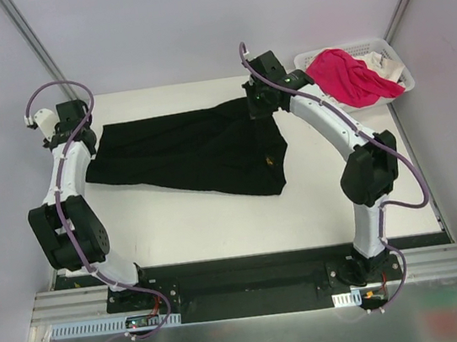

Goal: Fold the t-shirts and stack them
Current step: Fold the flattened tshirt in 1/3 of the way

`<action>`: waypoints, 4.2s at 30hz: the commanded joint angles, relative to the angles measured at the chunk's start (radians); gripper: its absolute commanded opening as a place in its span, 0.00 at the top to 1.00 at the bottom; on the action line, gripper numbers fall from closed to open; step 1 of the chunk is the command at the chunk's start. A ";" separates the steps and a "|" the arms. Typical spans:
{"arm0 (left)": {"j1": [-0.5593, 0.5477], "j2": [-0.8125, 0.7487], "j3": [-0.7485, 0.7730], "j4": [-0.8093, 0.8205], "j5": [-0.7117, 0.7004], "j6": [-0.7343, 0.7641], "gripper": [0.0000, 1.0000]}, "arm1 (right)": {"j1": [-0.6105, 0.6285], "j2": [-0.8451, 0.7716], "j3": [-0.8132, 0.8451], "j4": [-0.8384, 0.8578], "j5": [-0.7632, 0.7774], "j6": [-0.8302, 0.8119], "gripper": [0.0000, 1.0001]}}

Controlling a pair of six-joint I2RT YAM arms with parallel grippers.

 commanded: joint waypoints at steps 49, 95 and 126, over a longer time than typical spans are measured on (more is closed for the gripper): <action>-0.036 0.418 0.304 0.016 -0.061 0.162 0.86 | 0.040 -0.009 -0.034 0.064 -0.125 0.069 0.99; -0.169 0.101 0.143 0.180 0.261 0.392 0.35 | 0.000 0.137 0.226 -0.057 -0.033 0.023 0.30; -0.353 -0.023 -0.044 0.183 0.735 0.655 0.34 | 0.201 -0.132 -0.494 0.231 -0.151 0.195 0.43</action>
